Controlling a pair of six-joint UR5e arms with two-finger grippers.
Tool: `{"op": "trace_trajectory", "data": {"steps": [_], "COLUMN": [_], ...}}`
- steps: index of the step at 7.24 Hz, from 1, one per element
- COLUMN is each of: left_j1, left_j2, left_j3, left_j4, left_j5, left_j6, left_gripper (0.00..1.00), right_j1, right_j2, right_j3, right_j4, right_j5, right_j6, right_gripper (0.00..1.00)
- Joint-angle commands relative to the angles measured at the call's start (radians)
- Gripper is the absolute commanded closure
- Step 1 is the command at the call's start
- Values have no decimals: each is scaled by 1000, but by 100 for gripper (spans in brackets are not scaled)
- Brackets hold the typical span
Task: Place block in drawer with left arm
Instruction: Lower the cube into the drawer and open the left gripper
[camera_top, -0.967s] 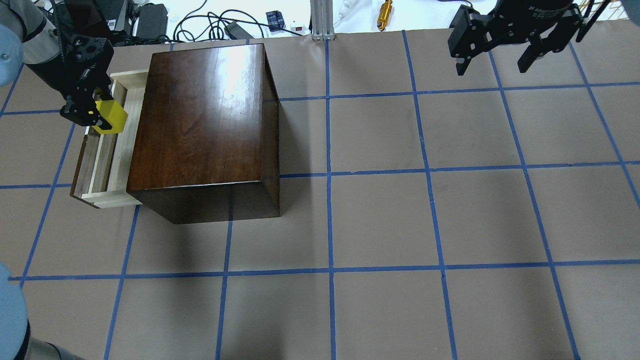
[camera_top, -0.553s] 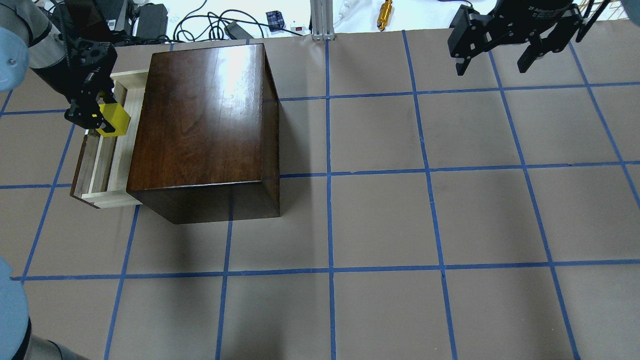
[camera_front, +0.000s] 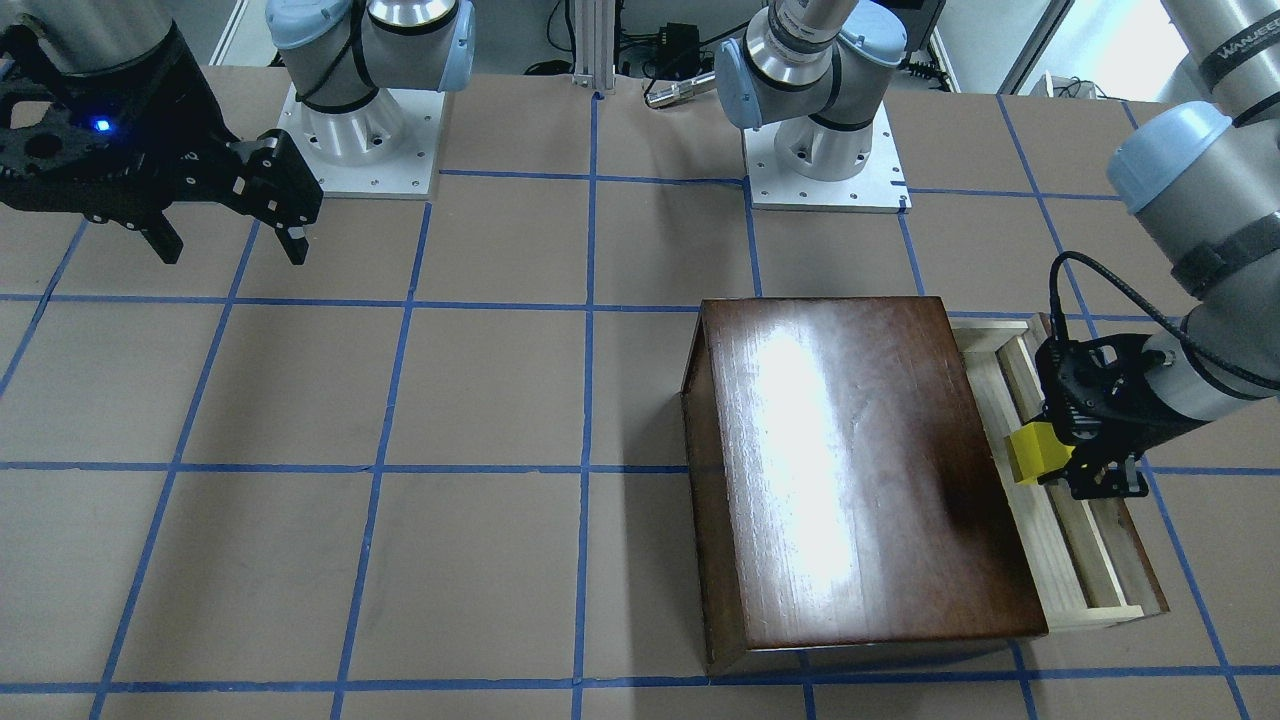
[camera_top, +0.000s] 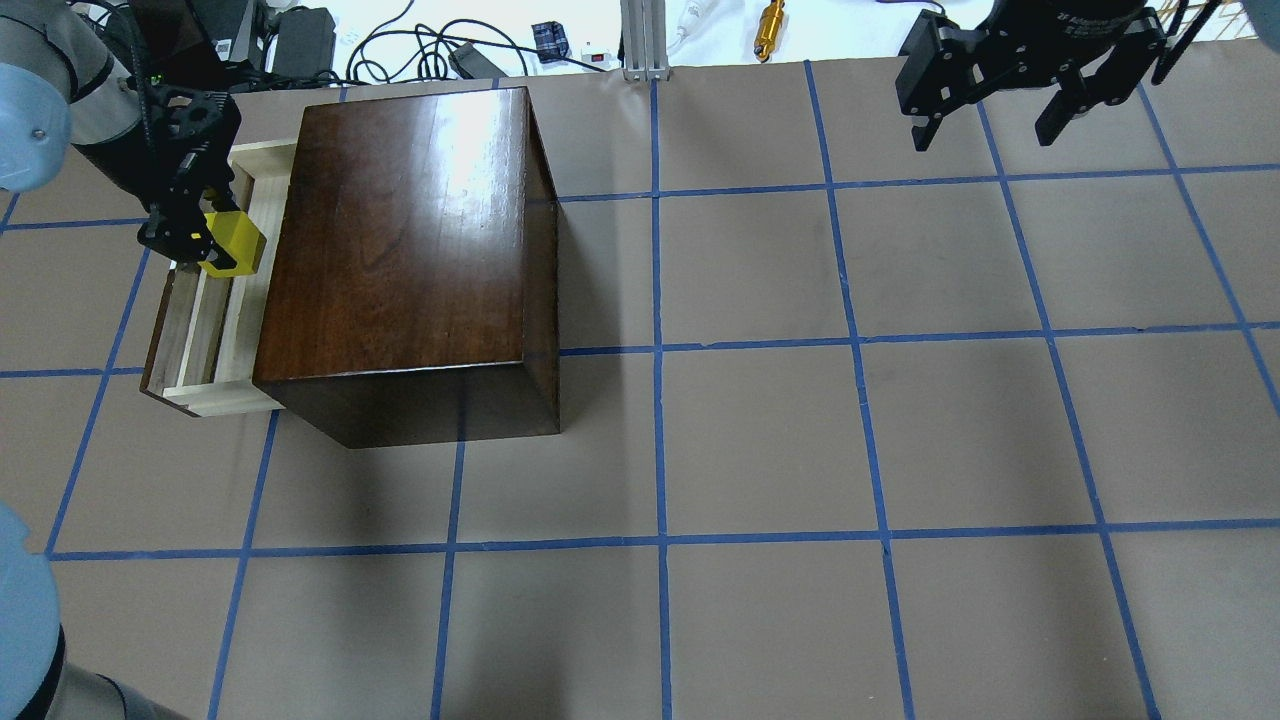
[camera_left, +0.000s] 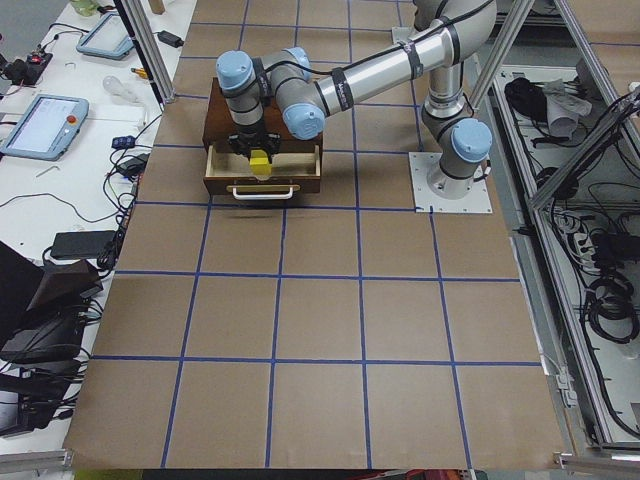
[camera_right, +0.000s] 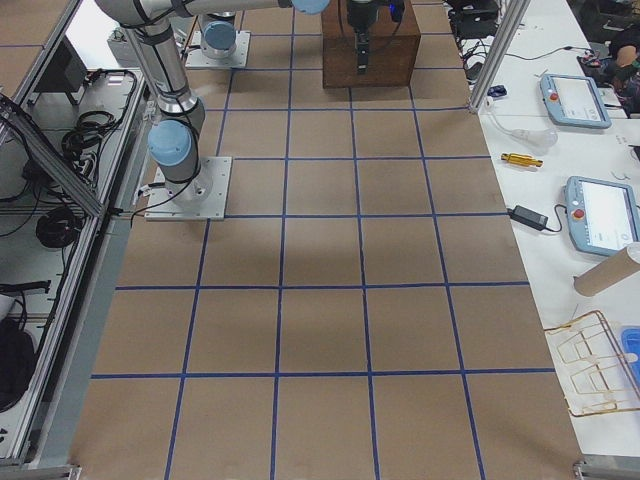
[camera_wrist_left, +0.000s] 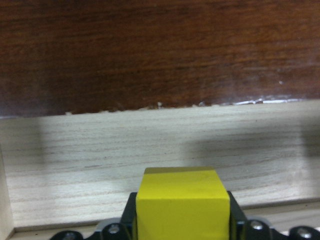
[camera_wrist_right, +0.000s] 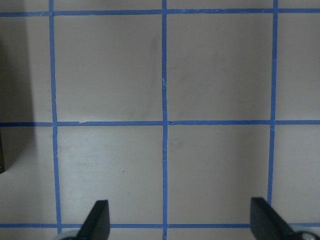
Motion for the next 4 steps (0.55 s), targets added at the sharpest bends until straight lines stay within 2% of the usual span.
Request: {"op": "trace_trajectory", "data": {"steps": [1,2,4], "left_j1": [0,2,9], "left_j2": [3,12,26], "left_j3": [-40,-68,-62], "left_j4": [18,44,44], "left_j5": [-11,-11,-2], "left_j6": [-14,-16,-14], "left_gripper": [15,5,3], "right_j1": [0,-2,-2], "right_j2": [1,-1,1], "right_j3": [0,0,0], "right_j4": [0,0,0], "right_j5": [1,1,1], "right_j6": [0,0,0], "right_gripper": [0,0,0]}}
